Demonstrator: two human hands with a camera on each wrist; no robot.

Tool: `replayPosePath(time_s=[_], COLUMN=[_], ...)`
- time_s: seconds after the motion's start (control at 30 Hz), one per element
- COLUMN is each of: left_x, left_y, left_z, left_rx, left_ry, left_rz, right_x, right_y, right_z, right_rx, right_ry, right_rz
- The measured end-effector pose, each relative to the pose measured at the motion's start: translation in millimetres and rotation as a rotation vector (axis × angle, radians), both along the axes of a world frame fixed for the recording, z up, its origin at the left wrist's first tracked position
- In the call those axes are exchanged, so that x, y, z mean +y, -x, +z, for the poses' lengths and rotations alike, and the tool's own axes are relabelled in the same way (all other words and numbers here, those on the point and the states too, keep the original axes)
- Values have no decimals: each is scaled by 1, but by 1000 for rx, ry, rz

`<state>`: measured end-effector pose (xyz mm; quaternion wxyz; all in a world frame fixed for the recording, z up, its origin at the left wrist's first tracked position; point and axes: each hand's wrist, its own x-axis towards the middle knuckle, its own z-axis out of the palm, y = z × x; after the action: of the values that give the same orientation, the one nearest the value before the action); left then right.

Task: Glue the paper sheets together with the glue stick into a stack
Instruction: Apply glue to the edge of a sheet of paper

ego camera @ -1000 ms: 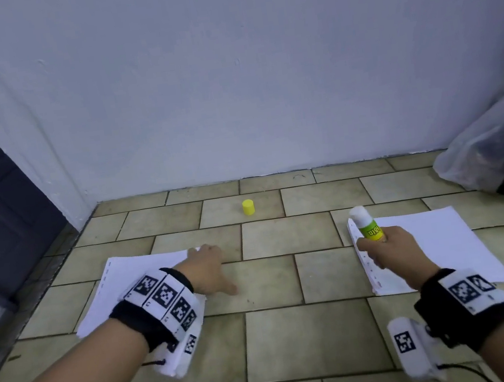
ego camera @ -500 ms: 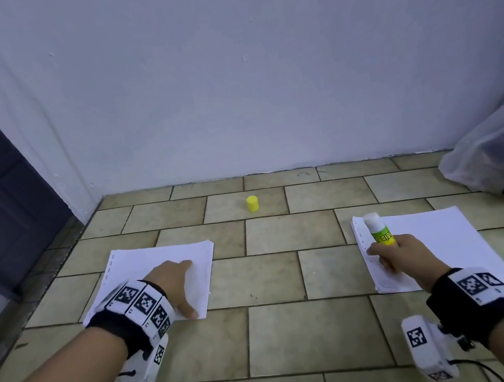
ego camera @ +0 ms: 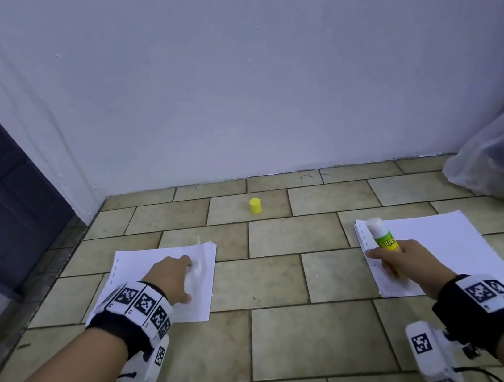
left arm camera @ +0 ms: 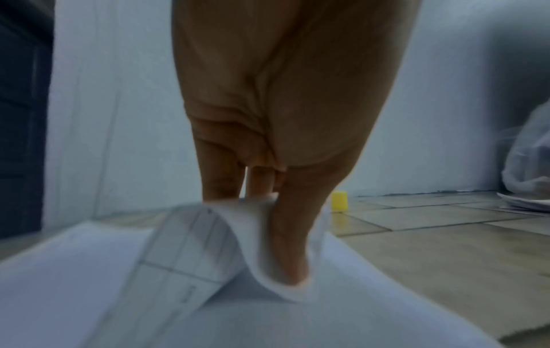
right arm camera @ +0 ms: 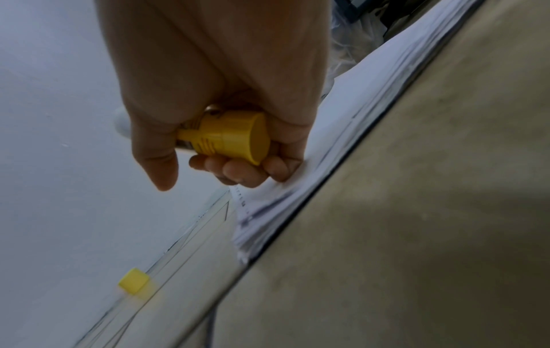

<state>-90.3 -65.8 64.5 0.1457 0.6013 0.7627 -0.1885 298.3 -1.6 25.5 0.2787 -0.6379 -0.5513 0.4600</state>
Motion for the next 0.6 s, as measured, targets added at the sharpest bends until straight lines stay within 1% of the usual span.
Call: replayPosePath(time_s=[0.07,0.13,0.2,0.27,0.33,0.43,0.53,0.6], left_x=[2,4,8,12,19,30,38,42], left_y=[-11,-36,-73,-113,-149,-185,-198,-198], left_z=[16,37,54,59,53,37,15,5], left_rx=[50,63,26,-34,-114,-248,-283,-305], left_ry=[-61,-127,-169,-183,-152,-64,47,76], left_rz=[-46,-119,-226,-340,-380,-365,-367,-338], right_x=[1,2,4,4,4,5,7,9], right_y=[0,0,0,-1,0,0,-1,-2], right_z=[0,0,1,2,3,1,-1,-1], right_rx=[-5,-5,9,13,10,-14,3,18], right_ry=[-5,-2,11,23,19,0,14,37], right_rz=[-2,-5,-9,-6,2,8,23,42])
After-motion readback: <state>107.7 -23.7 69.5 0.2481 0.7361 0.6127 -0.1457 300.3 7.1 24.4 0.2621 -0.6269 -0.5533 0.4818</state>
